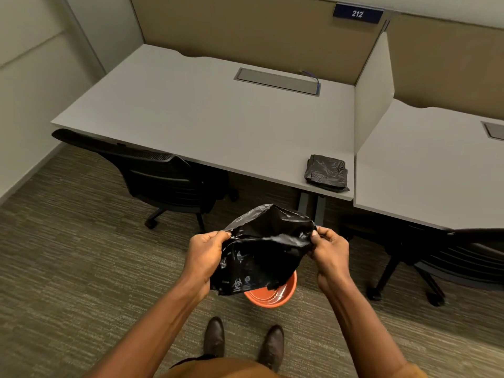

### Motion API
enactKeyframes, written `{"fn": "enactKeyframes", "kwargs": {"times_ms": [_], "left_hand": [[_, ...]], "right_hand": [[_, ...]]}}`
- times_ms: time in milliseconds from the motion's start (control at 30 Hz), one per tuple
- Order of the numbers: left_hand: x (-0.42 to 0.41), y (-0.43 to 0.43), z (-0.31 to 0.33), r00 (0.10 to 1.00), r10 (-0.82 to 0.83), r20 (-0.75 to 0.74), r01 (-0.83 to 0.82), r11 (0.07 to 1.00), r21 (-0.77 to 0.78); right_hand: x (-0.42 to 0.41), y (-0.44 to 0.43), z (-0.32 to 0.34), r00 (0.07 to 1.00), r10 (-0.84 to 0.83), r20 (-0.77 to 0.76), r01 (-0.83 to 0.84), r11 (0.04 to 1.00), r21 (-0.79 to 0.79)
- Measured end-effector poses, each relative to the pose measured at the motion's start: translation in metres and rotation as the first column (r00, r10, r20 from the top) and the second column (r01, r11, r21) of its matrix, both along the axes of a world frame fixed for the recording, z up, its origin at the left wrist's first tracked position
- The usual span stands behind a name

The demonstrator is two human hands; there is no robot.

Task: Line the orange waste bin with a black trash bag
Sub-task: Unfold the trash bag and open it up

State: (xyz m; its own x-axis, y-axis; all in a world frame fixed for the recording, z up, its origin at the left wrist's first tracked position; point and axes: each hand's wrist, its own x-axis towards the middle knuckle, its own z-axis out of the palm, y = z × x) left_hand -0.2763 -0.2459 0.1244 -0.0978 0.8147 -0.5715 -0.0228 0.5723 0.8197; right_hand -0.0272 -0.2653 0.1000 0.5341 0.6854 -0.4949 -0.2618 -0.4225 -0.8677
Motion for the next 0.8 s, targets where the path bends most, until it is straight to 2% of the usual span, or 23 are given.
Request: {"fn": "enactKeyframes", "kwargs": {"times_ms": [100, 233, 300, 367, 467, 533, 633, 800], "left_hand": [[-0.004, -0.001, -0.003, 1.0, -0.005, -0.017, 0.005, 1.0, 0.007], [-0.001, -0.007, -0.005, 1.0, -0.016, -0.023, 0.016, 1.0, 0.013], [0.003, -0.011, -0.003, 0.996, -0.05, -0.074, 0.054, 0.997, 0.053], [0.006, -0.016, -0.002, 0.979, -0.081, -0.187, 0.104, 0.987, 0.121], [0.009, -0.021, -0.002, 0.897, -0.097, -0.431, 0.231, 0.935, 0.27], [0.012, -0.026, -0.001, 0.85, -0.083, -0.52, 0.295, 0.893, 0.34], [0.017, -0.03, 0.0, 0.832, -0.056, -0.552, 0.305, 0.878, 0.369], [0.012, -0.026, -0.01, 0.843, 0.001, -0.538, 0.21, 0.92, 0.33]], "right_hand": [[0.01, 0.006, 0.001, 0.998, -0.069, -0.01, 0.069, 0.997, -0.034], [0.009, 0.006, -0.003, 0.993, -0.098, 0.073, 0.104, 0.992, -0.078], [0.002, 0.0, -0.001, 0.992, -0.038, 0.124, 0.054, 0.991, -0.126], [-0.009, -0.009, 0.007, 0.986, 0.01, 0.166, 0.015, 0.989, -0.145], [-0.027, -0.021, 0.019, 0.962, 0.124, 0.243, -0.085, 0.983, -0.165], [-0.038, -0.026, 0.021, 0.939, 0.222, 0.262, -0.167, 0.962, -0.216], [-0.048, -0.032, 0.018, 0.918, 0.309, 0.247, -0.237, 0.929, -0.283], [-0.041, -0.039, -0.002, 0.912, 0.365, 0.189, -0.297, 0.902, -0.312]]}}
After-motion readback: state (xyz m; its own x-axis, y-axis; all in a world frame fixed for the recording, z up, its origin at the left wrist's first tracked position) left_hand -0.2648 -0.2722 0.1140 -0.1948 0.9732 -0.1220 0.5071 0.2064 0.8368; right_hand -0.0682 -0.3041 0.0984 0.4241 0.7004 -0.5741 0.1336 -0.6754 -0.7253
